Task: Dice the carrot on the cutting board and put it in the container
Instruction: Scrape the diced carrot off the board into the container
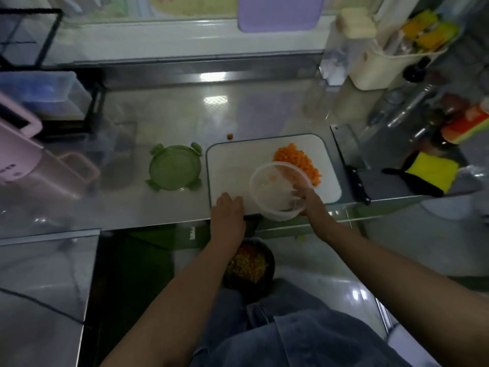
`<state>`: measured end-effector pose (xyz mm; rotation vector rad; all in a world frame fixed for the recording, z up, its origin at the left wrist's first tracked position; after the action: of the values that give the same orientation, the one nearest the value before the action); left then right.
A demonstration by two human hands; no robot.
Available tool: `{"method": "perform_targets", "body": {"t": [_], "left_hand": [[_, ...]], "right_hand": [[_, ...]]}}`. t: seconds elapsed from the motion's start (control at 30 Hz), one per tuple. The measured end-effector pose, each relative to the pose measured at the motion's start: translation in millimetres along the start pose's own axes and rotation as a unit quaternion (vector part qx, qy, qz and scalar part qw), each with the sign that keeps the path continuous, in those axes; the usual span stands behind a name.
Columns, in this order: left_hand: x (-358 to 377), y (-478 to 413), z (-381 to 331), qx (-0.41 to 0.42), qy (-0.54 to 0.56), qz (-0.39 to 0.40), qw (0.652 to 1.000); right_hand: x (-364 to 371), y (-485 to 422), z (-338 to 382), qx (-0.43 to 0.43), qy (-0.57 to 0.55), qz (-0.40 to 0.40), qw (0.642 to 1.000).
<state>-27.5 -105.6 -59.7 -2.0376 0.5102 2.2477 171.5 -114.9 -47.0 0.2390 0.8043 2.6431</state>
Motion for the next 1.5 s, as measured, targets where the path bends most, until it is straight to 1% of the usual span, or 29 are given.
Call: {"method": "perform_targets", "body": {"t": [0.13, 0.23, 0.3, 0.47, 0.7, 0.73, 0.8, 0.87, 0.9, 0.93, 0.97, 1.0, 1.03, 1.1, 1.13, 1.23, 1.27, 1.43, 1.5], "left_hand": [[0, -2, -8, -0.024, -0.065, -0.008, 0.998], [2, -3, -8, -0.016, -0.086, -0.015, 0.996], [3, -2, -7, -0.006, -0.099, -0.020, 0.995], [5, 2, 1, -0.004, -0.110, -0.018, 0.994], [10, 13, 18, 0.016, -0.096, -0.015, 0.995], [11, 15, 20, 0.022, -0.068, -0.029, 0.997], [10, 18, 29, 0.021, 0.041, -0.086, 0.995], [8, 23, 39, -0.029, 0.166, -0.148, 0.975], [6, 26, 43, -0.071, 0.236, -0.154, 0.957], [4, 28, 44, -0.110, 0.313, -0.127, 0.935], [3, 28, 42, -0.136, 0.391, -0.080, 0.907], [4, 29, 39, -0.147, 0.450, -0.036, 0.880], [4, 30, 35, -0.148, 0.476, 0.001, 0.867], [5, 33, 28, -0.139, 0.491, 0.060, 0.858], [7, 35, 25, -0.130, 0.516, 0.090, 0.842], [13, 47, 13, -0.122, 0.608, 0.194, 0.760], [15, 53, 9, -0.128, 0.621, 0.218, 0.742], [32, 71, -8, -0.158, 0.625, 0.284, 0.710], [33, 78, -17, -0.169, 0.593, 0.332, 0.714]], "right_hand": [[-4, -2, -9, -0.047, 0.085, 0.041, 0.994], [-6, 1, -13, -0.084, 0.165, 0.059, 0.981], [-7, 2, -12, -0.103, 0.195, 0.059, 0.974], [0, 1, -17, -0.104, 0.235, 0.070, 0.964], [8, 11, -30, -0.108, 0.222, 0.045, 0.968], [7, 12, -32, -0.106, 0.218, 0.043, 0.969], [5, 14, -33, -0.112, 0.204, 0.044, 0.972], [4, 21, -34, -0.138, 0.184, 0.055, 0.972], [4, 24, -34, -0.145, 0.173, 0.067, 0.972], [4, 28, -35, -0.144, 0.164, 0.085, 0.972], [5, 30, -35, -0.138, 0.162, 0.107, 0.971], [5, 32, -36, -0.131, 0.171, 0.131, 0.968], [5, 33, -37, -0.129, 0.187, 0.155, 0.961], [1, 35, -38, -0.128, 0.212, 0.193, 0.950], [-2, 35, -38, -0.122, 0.220, 0.202, 0.947], [-14, 31, -39, -0.086, 0.241, 0.227, 0.940], [-18, 30, -39, -0.084, 0.258, 0.240, 0.932], [-36, 27, -38, -0.085, 0.342, 0.297, 0.888], [-45, 24, -35, -0.134, 0.396, 0.273, 0.866]]}}
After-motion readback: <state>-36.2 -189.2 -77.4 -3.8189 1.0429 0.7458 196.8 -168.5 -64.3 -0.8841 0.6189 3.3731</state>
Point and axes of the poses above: each hand's wrist, its own y-axis away from the middle knuckle, its own x-axis out of the palm, z = x × y, the point moved 2 cm from there along -y, towards the middle knuckle, and after that the axes turned 15 degrees about -y, right-handed, at the moved point
